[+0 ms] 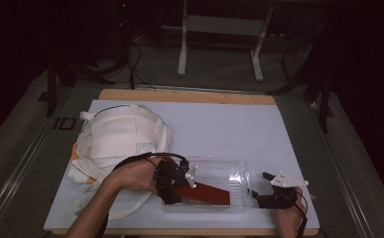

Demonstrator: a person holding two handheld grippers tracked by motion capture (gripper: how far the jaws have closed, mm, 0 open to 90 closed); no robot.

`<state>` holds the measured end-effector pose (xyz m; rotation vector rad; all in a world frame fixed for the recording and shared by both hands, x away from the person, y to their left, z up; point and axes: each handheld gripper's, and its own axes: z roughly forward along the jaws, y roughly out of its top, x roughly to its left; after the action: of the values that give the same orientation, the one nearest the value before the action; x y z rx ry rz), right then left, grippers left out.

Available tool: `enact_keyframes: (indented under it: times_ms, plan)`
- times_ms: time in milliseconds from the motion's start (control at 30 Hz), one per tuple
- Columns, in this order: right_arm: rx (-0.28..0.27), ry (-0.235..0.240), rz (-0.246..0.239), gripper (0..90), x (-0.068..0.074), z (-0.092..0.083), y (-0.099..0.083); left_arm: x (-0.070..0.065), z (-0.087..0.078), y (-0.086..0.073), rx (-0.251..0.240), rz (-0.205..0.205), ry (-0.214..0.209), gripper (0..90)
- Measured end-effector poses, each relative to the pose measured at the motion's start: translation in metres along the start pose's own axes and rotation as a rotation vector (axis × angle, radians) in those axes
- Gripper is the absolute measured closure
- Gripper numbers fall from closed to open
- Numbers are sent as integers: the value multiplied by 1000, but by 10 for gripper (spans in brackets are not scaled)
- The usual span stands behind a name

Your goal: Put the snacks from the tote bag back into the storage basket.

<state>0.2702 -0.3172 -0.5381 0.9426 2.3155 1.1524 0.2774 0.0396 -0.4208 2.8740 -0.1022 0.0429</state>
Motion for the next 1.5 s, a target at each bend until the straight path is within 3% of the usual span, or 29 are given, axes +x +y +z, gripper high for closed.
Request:
enact_keyframes:
  times_ms: [67, 267, 533, 667, 867, 1167, 1300, 1433, 1500]
  plan:
    - [0, 0, 1, 145, 0, 0, 0, 0, -2, -1, -28, -9, -9, 412]
    - [1, 1, 0, 145, 0, 0, 0, 0, -5, 2, -54, -19, -21, 404]
    - [12, -2, -13, 145, 1, 2, 1, 0, -6, 4, -97, -49, -71, 367]
    - [26, -6, -25, 145, 2, 3, 1, 0, -1, 4, -77, -71, -90, 358]
    - [22, -2, -17, 145, 2, 2, 1, 1, 9, 5, -23, -82, -127, 268]
    - [21, -2, -20, 145, 2, 2, 1, 0, 21, 2, 33, -95, -144, 190]
    - [22, -2, -19, 145, 2, 2, 1, 0, 24, 2, 44, -93, -146, 186]
    - [22, -2, -20, 145, 2, 2, 1, 0, 30, 0, 94, -110, -153, 185]
    - [22, -1, -19, 145, 2, 2, 1, -1, 30, -1, 96, -113, -153, 179]
